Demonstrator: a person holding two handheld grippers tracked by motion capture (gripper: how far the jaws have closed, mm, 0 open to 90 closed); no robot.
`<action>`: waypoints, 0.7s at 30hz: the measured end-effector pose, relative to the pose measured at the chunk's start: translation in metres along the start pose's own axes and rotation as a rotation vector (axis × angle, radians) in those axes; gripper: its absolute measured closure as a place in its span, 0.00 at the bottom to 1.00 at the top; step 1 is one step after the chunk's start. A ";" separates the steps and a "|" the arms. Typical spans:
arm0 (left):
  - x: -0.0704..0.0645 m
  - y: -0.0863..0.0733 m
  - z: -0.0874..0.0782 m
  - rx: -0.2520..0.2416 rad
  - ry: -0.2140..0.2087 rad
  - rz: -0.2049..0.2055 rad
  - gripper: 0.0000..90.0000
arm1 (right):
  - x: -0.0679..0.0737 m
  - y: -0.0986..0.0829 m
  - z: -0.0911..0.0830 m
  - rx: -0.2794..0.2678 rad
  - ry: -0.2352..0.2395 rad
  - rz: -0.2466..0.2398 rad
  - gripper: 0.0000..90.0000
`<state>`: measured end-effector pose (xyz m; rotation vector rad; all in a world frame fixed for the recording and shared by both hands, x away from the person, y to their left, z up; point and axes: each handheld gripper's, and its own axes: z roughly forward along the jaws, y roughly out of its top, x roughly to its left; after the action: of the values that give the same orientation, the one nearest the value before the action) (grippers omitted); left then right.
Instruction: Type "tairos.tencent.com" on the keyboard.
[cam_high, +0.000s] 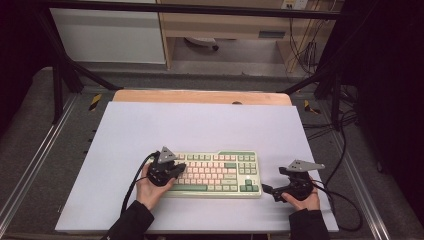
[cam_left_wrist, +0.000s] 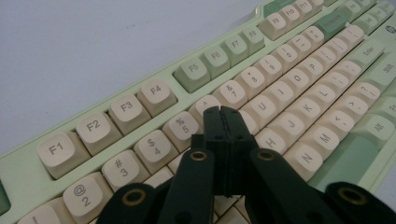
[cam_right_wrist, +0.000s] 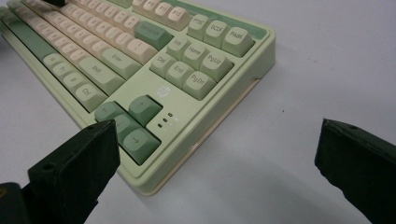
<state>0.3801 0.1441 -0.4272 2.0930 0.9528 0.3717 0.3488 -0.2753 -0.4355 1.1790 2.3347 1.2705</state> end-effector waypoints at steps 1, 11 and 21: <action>0.000 0.000 0.000 0.001 0.001 0.002 1.00 | 0.000 0.000 0.000 0.001 -0.001 -0.001 0.01; -0.001 -0.001 -0.001 -0.001 -0.006 0.009 1.00 | 0.000 0.000 0.000 -0.001 0.002 -0.001 0.01; 0.002 0.003 -0.024 -0.035 -0.022 0.015 1.00 | 0.000 0.000 0.000 -0.002 0.002 -0.001 0.01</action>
<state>0.3703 0.1578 -0.4095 2.0697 0.9117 0.3700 0.3484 -0.2753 -0.4353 1.1766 2.3348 1.2738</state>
